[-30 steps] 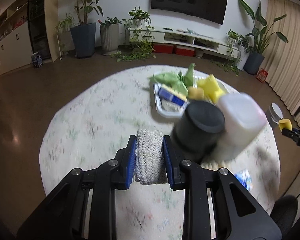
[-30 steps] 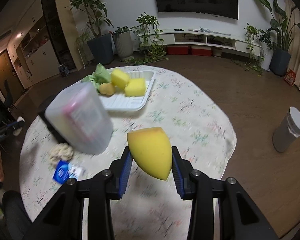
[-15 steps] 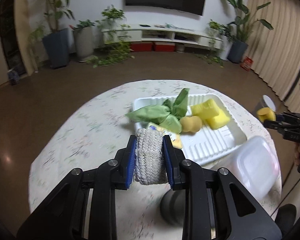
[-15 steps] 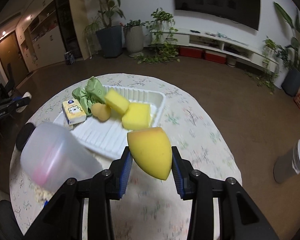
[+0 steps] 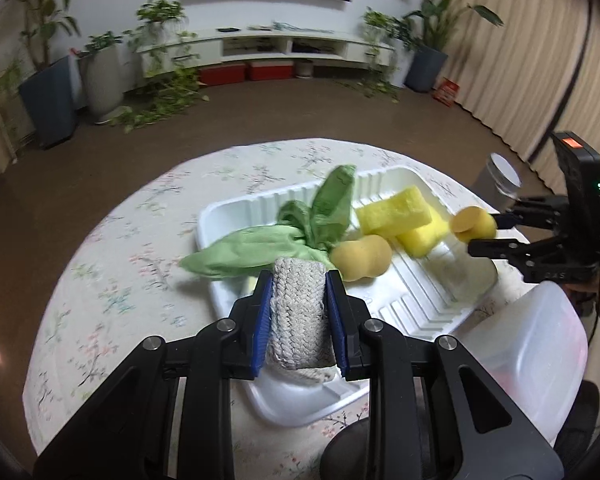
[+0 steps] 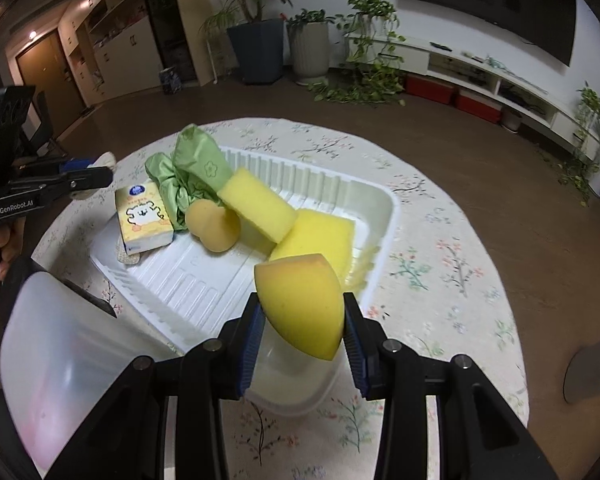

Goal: Organize soft objects
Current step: 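Release the knitted sock from the left tool while the right tool releases the teardrop sponge in the tray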

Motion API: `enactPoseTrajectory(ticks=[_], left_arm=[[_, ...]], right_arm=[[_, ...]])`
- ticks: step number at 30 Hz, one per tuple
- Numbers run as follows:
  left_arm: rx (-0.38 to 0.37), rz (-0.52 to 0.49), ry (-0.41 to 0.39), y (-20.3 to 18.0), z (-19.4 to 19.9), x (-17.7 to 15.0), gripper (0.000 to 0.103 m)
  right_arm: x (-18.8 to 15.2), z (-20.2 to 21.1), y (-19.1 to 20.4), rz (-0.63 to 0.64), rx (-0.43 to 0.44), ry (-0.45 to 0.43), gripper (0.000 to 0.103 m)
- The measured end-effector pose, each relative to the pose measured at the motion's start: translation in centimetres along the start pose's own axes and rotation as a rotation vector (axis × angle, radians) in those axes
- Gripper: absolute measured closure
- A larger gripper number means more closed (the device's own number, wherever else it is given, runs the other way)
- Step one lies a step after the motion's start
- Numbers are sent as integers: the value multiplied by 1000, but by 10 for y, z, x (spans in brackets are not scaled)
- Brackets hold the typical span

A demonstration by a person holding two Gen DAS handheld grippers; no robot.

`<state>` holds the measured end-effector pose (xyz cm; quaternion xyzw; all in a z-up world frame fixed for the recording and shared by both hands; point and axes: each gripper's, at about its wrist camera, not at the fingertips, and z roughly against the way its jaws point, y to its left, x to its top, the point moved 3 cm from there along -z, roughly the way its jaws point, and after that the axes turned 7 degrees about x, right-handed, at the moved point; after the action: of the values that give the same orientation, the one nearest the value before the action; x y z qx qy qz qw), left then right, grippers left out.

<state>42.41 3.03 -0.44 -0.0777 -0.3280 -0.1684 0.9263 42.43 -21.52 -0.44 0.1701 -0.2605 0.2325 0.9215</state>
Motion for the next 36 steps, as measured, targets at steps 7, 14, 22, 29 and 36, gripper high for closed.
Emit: enactPoseTrajectory(ticks=[7,14,22,29,36], left_arm=[[-37,-56,19,-15,-19,5,79],[-46,-56,67,-18,-41,1,62],[-43,-31,60,-13,-41,-3,50],[-35,-25,33,-9,-35,-4,41],[-20,21,-13,9,-12,-5,39]], right_arm=[[6,-19,2,31,7,24,62],[9,-36,6,62,6,41,61],[4,-40,2,69,6,46,61],[0,-37,2,44,5,39,46],[2,-19,-7,16,-4,-8,42]])
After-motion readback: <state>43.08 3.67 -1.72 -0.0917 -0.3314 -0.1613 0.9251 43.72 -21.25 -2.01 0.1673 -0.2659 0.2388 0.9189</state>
